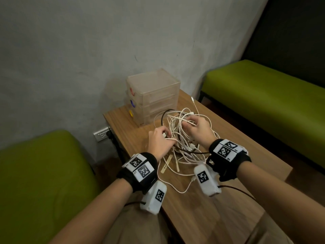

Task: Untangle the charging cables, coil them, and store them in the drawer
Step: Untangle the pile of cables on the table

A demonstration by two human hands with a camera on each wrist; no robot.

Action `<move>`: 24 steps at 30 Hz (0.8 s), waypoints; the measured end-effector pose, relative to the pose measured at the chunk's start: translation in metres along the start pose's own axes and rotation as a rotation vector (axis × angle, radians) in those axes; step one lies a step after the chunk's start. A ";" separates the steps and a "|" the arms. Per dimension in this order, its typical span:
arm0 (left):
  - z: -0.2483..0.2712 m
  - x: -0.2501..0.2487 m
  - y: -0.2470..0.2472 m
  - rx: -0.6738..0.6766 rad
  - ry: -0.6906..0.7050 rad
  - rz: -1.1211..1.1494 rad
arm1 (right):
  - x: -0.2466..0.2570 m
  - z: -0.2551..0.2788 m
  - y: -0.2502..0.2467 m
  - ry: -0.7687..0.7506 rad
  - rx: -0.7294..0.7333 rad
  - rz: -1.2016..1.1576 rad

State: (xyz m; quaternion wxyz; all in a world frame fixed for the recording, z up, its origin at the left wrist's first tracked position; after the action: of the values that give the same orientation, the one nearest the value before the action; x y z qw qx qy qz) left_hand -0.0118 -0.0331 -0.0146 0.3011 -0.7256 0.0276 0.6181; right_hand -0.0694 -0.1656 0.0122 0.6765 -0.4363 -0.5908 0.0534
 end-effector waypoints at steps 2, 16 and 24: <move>-0.001 0.000 0.004 -0.022 -0.028 -0.010 | 0.003 0.000 0.002 0.003 0.016 -0.046; -0.006 -0.004 0.021 0.071 0.039 0.202 | -0.021 -0.019 -0.019 0.304 -0.238 -0.170; -0.002 -0.008 0.009 0.092 0.116 0.336 | -0.042 -0.017 -0.021 0.495 -0.405 -0.370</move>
State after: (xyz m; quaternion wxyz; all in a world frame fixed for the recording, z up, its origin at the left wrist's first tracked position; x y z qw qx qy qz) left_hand -0.0155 -0.0439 -0.0107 0.2246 -0.7305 0.1940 0.6151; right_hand -0.0765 -0.2123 -0.0045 0.6973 -0.4469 -0.4766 -0.2948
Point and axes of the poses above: each hand's wrist, its own z-axis away from the middle knuckle, its own y-axis out of the palm, x = y × z, the point moved 5 cm from there along -z, towards the middle knuckle, and after that the axes turned 7 degrees about z, right-handed, at the moved point
